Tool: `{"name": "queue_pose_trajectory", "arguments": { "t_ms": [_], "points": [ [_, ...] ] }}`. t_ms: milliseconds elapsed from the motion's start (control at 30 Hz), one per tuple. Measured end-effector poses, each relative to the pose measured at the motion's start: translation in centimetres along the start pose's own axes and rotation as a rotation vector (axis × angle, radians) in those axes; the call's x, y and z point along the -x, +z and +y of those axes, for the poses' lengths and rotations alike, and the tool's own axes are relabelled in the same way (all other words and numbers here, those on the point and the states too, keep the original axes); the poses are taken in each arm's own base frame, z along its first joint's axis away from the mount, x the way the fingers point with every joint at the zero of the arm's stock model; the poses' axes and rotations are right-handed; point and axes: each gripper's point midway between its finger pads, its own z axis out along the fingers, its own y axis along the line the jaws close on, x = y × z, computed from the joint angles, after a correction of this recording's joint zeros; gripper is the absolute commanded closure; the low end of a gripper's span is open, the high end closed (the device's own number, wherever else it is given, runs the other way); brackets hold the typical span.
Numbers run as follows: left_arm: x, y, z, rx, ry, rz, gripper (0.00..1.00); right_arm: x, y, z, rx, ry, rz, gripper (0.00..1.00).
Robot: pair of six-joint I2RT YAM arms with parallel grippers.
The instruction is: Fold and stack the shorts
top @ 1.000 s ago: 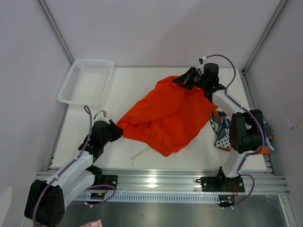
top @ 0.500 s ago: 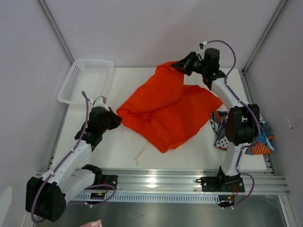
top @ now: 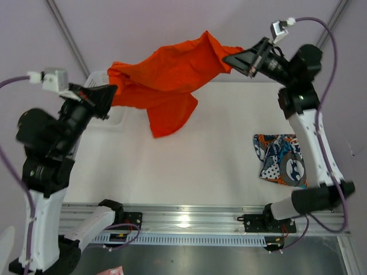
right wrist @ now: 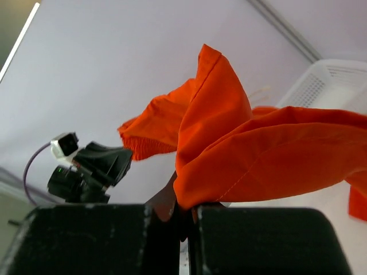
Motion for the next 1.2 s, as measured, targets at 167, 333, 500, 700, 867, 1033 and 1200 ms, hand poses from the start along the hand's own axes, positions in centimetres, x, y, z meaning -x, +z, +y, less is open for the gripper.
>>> {"name": "queue_pose_trajectory", "arguments": {
  "t_ms": [167, 333, 500, 700, 867, 1033, 1200],
  "points": [
    [4.1, -7.7, -3.2, -0.102, 0.097, -0.159, 1.0, -4.9, -8.5, 13.3, 0.151, -0.202, -0.059, 1.0],
    [7.9, -14.8, -5.7, -0.158, 0.135, -0.321, 1.0, -9.7, -16.6, 24.6, 0.309, -0.43, -0.146, 1.0],
    [11.3, -18.9, -7.9, -0.211, 0.154, -0.415, 1.0, -11.8, -20.1, 29.3, 0.365, -0.525, -0.183, 1.0],
    [12.5, -17.9, -8.7, -0.257, 0.144, -0.455, 1.0, -10.6, -18.1, 25.5, 0.263, -0.444, -0.169, 1.0],
    [2.1, -7.1, -4.3, -0.207, 0.042, -0.183, 1.0, -9.8, -13.3, 13.6, 0.081, -0.216, -0.096, 1.0],
    [-19.4, -0.5, 3.7, -0.042, -0.129, 0.27, 1.0, -13.5, -10.9, -2.7, -0.169, 0.081, -0.03, 1.0],
    [-32.1, -3.2, 9.7, 0.214, -0.243, 0.489, 1.0, -20.0, -13.0, -15.2, -0.404, 0.276, -0.03, 1.0]
  ]
}}
